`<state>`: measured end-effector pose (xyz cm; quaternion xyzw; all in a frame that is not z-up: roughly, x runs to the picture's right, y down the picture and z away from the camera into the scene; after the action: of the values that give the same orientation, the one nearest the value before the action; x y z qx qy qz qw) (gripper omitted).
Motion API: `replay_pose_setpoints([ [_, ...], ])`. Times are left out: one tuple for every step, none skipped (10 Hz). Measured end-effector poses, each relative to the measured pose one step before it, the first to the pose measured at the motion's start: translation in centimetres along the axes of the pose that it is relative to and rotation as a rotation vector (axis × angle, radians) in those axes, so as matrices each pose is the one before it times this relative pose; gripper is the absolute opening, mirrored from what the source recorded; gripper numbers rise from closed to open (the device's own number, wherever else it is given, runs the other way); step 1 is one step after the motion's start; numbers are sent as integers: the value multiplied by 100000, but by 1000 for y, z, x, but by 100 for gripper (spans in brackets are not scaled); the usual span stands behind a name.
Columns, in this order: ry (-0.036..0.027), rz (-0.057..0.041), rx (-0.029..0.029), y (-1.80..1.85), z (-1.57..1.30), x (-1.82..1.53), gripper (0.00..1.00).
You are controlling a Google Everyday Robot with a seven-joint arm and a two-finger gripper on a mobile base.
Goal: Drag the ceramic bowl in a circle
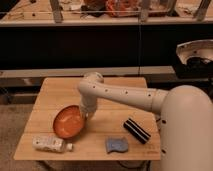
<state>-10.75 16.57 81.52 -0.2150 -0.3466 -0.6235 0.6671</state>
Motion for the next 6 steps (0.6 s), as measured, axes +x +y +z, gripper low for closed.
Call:
replay_pose_setpoints([
  [192, 1406, 620, 379, -204, 1111, 0],
  [155, 1382, 529, 603, -173, 684, 0],
  [86, 2781, 567, 1594, -396, 850, 0],
  [-171, 3015, 388, 1862, -290, 591, 0],
  [-35, 3376, 768, 1856, -354, 580, 0],
  [9, 2917, 813, 1462, -248, 496, 0],
])
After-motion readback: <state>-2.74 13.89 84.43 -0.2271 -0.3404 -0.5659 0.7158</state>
